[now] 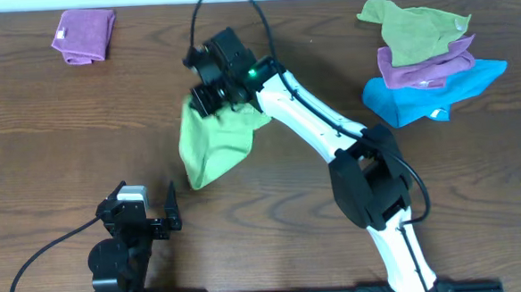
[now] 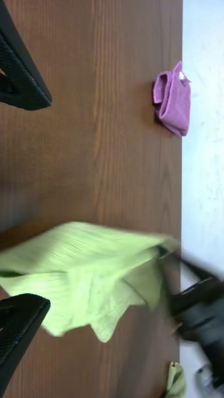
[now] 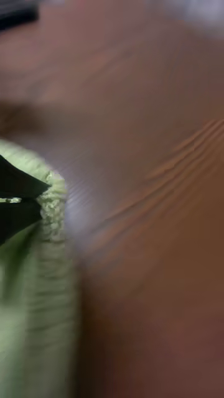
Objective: Fold the cloth
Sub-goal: 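Release the green cloth and retract the right gripper rightward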
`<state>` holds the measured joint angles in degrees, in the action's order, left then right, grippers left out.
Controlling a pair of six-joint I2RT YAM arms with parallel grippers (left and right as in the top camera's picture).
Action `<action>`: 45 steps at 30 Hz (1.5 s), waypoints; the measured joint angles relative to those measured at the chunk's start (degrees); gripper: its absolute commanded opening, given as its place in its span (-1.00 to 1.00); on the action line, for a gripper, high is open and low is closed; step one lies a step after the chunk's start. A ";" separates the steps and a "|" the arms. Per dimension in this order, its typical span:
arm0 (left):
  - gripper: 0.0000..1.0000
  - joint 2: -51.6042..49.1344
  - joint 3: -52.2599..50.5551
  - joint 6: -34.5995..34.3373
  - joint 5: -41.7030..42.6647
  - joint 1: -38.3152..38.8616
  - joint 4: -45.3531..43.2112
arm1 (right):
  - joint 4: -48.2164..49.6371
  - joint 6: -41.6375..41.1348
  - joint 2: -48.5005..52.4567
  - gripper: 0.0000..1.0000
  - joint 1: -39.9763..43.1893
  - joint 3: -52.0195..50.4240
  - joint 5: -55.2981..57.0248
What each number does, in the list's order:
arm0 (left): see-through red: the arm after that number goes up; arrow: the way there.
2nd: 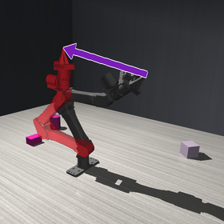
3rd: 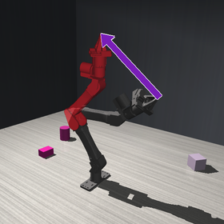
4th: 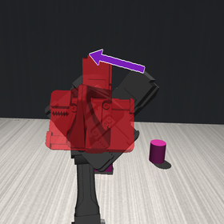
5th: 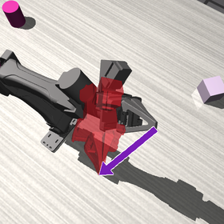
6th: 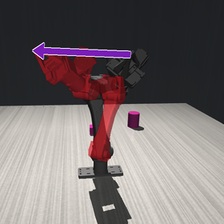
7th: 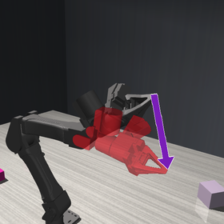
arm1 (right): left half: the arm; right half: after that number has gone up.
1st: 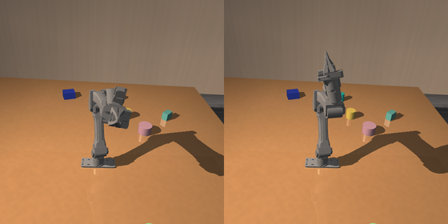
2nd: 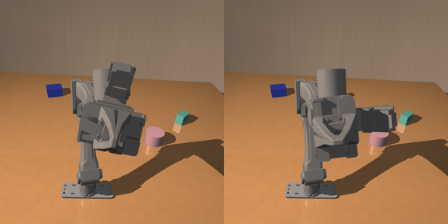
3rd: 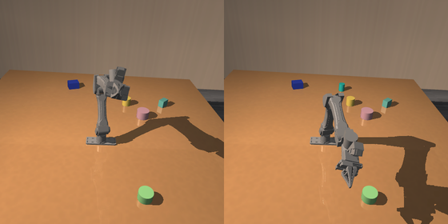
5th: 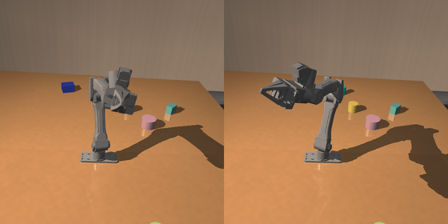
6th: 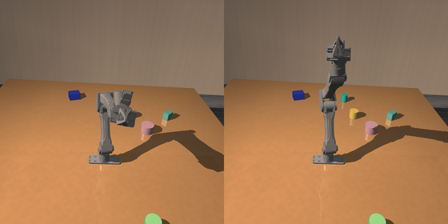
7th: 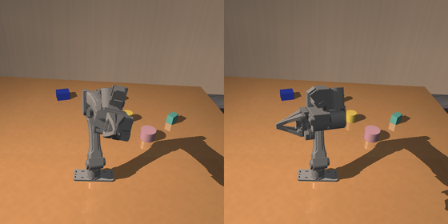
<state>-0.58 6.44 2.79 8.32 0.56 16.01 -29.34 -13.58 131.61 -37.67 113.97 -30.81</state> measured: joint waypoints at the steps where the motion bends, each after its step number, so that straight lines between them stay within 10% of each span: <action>1: 0.91 0.00 0.00 0.00 0.00 0.00 0.00 | 5.66 -0.57 0.02 0.01 -0.26 0.33 -3.30; 2: 0.91 0.00 0.00 0.00 0.00 0.00 0.00 | 9.53 -1.20 0.02 0.81 -0.59 0.74 -6.01; 3: 0.91 0.00 0.00 -0.02 0.00 0.00 0.00 | 12.81 -1.33 0.02 0.99 -1.05 1.18 -8.94; 16: 0.91 0.00 0.00 0.00 0.00 0.00 -0.02 | -7.69 -0.70 0.02 0.99 1.81 2.12 -5.09; 21: 0.91 0.00 0.00 0.00 0.00 0.00 0.00 | -12.81 2.03 0.02 0.33 5.01 2.10 7.85; 23: 0.91 0.00 0.00 0.00 0.00 0.00 0.00 | -14.40 3.41 0.02 -0.31 5.07 2.10 11.45; 30: 0.91 0.00 0.00 0.00 0.00 0.00 -0.02 | -24.83 6.19 -1.27 0.23 5.66 2.21 15.58; 45: 0.91 0.00 0.00 -8.87 0.31 0.00 -0.07 | -42.64 3.30 -34.12 0.41 1.20 -7.04 28.61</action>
<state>-0.58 6.44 -6.09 8.62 0.56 15.94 -71.99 -10.28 97.49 -36.47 106.94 -2.20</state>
